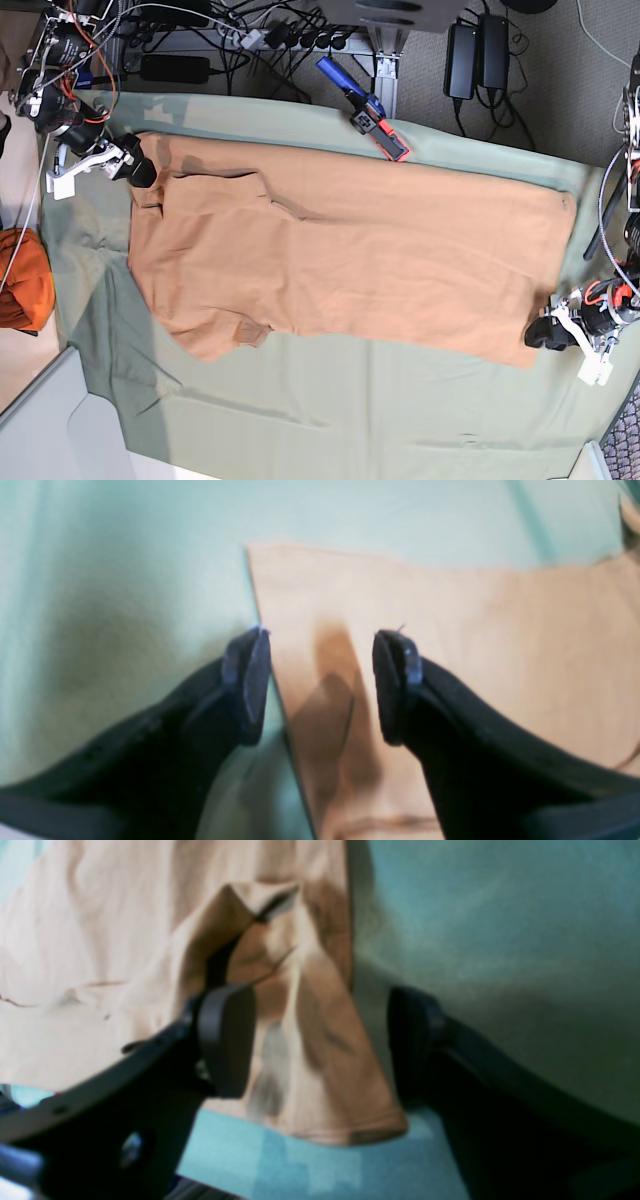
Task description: Fold the T-shirt properly
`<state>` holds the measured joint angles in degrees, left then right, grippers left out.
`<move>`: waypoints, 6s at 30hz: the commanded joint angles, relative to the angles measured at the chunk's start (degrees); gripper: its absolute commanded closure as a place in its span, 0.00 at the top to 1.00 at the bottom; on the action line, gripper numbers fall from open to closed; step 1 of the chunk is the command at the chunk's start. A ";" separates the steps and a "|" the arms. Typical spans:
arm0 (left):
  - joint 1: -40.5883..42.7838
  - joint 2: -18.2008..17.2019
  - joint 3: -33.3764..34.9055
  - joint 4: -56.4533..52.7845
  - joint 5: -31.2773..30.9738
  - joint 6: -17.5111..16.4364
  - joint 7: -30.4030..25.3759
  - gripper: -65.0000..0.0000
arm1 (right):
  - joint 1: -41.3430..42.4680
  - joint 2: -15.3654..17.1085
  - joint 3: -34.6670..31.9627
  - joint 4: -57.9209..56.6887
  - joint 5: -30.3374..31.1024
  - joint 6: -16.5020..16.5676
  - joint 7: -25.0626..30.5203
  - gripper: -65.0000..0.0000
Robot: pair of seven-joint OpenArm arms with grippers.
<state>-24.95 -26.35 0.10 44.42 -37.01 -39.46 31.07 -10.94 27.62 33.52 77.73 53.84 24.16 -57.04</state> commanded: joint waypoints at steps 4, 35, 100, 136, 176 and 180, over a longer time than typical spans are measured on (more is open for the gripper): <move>-2.36 -0.46 -0.33 -0.57 -1.09 -0.54 -1.25 0.56 | -0.07 1.09 0.37 0.15 -2.45 5.66 -0.81 0.67; -2.60 4.07 -0.35 -0.44 -8.57 -0.54 3.45 0.00 | -0.02 1.09 0.37 0.17 -2.21 5.66 -0.59 0.67; -0.98 7.61 -0.52 -0.17 -0.70 -0.28 -0.09 0.53 | 2.01 1.09 0.37 0.28 -2.34 5.66 -0.55 0.67; -0.76 7.56 -0.44 -0.11 -20.65 -0.54 13.75 0.00 | 2.03 1.09 0.37 0.28 -2.23 5.66 -0.15 0.67; 1.46 1.60 -0.44 5.57 -22.62 -0.54 20.02 0.00 | 50.16 0.09 -11.17 -45.27 -21.94 4.15 15.39 0.67; 1.40 1.62 -0.44 5.57 -23.15 -0.54 19.98 0.00 | 50.21 -2.91 -13.84 -45.20 -22.40 4.20 15.52 0.67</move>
<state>-21.87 -23.81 -0.05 49.06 -58.78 -38.79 51.70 37.69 24.58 19.84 31.81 31.05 24.05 -41.08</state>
